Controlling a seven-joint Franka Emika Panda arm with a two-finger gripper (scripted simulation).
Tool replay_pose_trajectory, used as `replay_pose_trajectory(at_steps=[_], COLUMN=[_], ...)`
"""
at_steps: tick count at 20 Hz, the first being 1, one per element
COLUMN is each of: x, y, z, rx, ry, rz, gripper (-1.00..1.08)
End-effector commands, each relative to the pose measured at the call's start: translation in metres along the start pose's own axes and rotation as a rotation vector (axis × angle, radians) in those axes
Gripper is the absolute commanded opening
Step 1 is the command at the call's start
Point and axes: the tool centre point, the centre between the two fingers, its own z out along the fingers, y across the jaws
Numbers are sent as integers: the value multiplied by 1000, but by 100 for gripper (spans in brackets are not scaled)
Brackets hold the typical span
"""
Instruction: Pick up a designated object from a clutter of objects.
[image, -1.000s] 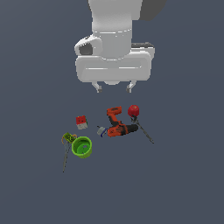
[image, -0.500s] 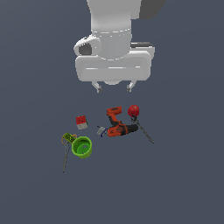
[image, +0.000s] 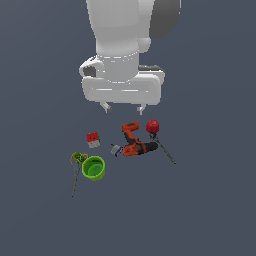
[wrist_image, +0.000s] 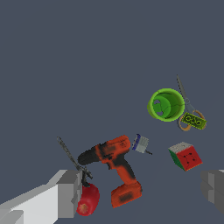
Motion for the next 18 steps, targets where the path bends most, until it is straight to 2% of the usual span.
replay_pose_trajectory(at_steps=[1,10,18], x=[1,-6,-29], y=[10,66,123], z=[14,86,152], rx=[0,-12,-41], ry=[-5,-24,-36], rz=[59,374,689], gripper=[100,100,100])
